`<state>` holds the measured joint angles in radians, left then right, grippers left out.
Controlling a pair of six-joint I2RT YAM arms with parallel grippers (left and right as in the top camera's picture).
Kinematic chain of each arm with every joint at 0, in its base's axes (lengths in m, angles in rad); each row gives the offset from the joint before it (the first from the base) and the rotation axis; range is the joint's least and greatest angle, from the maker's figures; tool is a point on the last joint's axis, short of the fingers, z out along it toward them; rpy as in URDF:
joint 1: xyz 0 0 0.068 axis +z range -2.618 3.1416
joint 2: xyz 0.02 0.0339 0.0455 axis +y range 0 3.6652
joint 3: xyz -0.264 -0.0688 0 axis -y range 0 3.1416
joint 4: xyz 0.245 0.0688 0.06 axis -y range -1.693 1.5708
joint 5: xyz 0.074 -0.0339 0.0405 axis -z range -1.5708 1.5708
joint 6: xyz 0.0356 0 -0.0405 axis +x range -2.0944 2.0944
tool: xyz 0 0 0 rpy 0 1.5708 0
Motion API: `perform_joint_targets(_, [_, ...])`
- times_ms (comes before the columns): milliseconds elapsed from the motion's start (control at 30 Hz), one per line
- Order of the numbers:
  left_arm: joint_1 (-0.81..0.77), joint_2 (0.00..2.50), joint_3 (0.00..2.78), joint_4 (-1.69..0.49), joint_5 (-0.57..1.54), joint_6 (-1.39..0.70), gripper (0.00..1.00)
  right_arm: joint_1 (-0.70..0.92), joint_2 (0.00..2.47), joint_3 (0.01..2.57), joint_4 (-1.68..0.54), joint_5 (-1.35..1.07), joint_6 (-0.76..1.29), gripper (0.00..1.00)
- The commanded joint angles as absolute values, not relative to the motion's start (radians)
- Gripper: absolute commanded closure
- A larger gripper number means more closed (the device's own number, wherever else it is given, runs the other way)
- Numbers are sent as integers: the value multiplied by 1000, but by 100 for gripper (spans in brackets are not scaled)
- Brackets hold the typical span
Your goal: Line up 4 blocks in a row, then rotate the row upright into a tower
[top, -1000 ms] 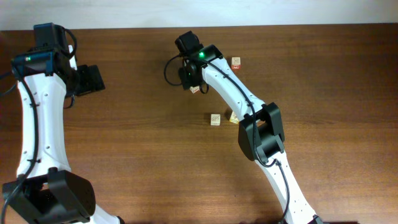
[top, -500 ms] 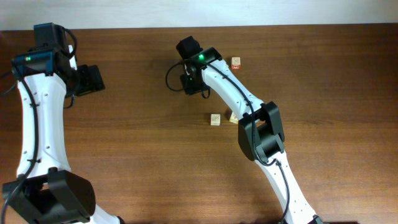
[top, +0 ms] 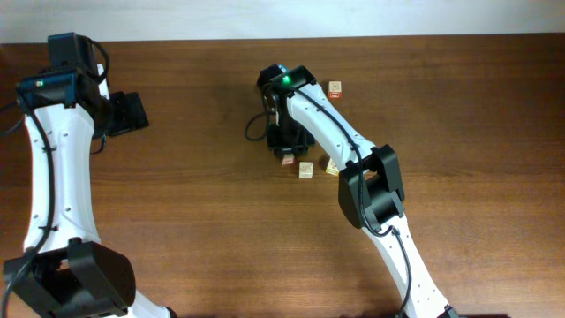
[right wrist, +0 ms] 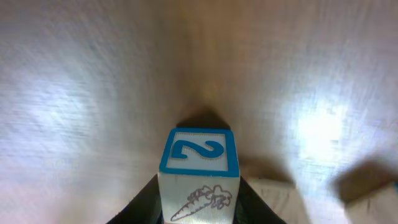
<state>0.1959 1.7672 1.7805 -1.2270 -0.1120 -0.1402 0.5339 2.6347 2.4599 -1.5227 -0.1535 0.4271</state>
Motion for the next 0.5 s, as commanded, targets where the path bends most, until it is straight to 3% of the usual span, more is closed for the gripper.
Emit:
perform_joint_targets(0, [199, 1773, 1807, -1229, -101, -154, 1, 570, 2649, 2447, -1565, -191, 454, 69])
perform_joint_targets(33, [199, 1773, 1807, -1232, -101, -154, 1, 583, 2649, 2447, -1585, -191, 454, 69])
perform_joint_targets(200, [199, 1773, 1807, -1249, -97, -154, 1, 585, 2649, 2447, -1602, -184, 455, 42])
perform_joint_targets(333, [199, 1773, 1807, -1251, -93, -154, 1, 559, 2608, 2532, -1609, -178, 447, 41])
perform_joint_targets(467, [199, 1773, 1807, -1234, -24, -154, 1, 529, 2503, 2817, -1677, -155, 424, 41])
